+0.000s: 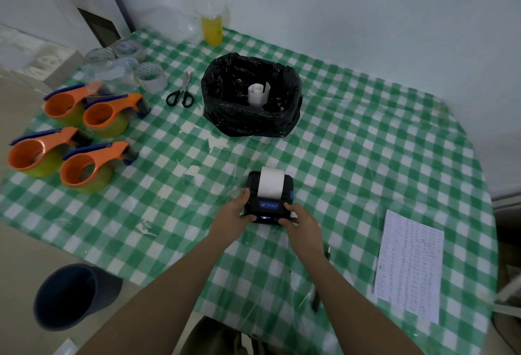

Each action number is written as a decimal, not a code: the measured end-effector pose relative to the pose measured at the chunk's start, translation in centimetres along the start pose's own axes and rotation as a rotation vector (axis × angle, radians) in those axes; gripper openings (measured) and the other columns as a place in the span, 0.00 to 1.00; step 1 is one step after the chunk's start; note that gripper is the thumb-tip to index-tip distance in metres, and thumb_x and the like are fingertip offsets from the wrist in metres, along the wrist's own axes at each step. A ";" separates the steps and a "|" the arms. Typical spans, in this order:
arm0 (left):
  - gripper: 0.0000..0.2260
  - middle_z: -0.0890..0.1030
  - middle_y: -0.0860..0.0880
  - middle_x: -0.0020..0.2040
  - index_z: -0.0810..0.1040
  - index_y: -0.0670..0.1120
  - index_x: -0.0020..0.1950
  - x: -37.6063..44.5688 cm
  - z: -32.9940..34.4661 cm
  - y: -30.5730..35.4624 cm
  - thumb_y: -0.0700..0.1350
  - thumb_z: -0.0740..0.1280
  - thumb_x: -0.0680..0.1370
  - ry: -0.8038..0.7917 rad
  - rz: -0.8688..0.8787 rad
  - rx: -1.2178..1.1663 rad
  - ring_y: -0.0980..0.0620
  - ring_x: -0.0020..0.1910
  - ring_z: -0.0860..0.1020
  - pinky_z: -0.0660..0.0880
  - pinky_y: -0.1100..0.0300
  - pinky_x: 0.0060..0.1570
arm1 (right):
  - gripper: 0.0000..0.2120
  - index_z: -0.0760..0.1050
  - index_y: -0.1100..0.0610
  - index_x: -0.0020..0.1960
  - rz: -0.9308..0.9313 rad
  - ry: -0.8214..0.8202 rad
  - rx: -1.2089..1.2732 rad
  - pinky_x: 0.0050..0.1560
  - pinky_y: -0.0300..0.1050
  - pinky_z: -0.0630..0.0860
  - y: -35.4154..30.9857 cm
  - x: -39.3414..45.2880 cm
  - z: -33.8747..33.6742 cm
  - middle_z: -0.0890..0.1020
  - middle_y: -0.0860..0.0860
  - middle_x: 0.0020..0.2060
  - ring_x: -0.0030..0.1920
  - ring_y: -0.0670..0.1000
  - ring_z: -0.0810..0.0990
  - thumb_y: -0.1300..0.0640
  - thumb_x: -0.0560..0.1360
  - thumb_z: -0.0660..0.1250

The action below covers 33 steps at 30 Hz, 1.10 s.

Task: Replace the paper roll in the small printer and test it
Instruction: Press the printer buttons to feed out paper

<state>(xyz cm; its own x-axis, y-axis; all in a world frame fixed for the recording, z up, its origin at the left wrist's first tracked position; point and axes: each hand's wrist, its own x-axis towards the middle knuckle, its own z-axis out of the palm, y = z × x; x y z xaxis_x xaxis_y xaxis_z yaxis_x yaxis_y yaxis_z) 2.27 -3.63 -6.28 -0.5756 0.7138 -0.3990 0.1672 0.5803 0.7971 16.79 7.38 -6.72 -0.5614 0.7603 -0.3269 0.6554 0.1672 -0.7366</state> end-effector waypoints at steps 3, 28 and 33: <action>0.33 0.62 0.43 0.75 0.57 0.46 0.73 -0.1 0.0 0.0 0.37 0.69 0.73 0.000 0.001 -0.018 0.48 0.73 0.63 0.62 0.57 0.71 | 0.16 0.74 0.53 0.60 -0.006 0.000 -0.003 0.54 0.51 0.77 -0.1 0.0 0.0 0.79 0.52 0.59 0.53 0.52 0.79 0.58 0.73 0.69; 0.33 0.62 0.44 0.75 0.58 0.45 0.73 0.0 0.1 0.1 0.36 0.69 0.73 0.006 -0.005 -0.004 0.49 0.73 0.63 0.60 0.60 0.69 | 0.16 0.73 0.52 0.60 -0.001 -0.005 -0.018 0.52 0.49 0.77 -0.2 -0.1 -0.2 0.78 0.53 0.60 0.53 0.52 0.79 0.58 0.73 0.69; 0.32 0.62 0.44 0.75 0.58 0.46 0.73 0.0 0.1 0.1 0.36 0.69 0.73 0.008 -0.017 -0.029 0.50 0.73 0.62 0.58 0.70 0.64 | 0.16 0.73 0.52 0.60 0.009 -0.008 -0.020 0.53 0.49 0.77 -0.1 -0.1 -0.2 0.78 0.52 0.60 0.53 0.52 0.79 0.57 0.73 0.69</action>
<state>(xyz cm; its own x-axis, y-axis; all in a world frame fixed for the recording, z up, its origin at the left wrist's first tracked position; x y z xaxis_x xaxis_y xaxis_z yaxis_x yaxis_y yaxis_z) 2.40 -3.55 -6.24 -0.5843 0.7006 -0.4095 0.1337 0.5809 0.8029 16.83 7.44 -6.48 -0.5595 0.7567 -0.3382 0.6702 0.1729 -0.7218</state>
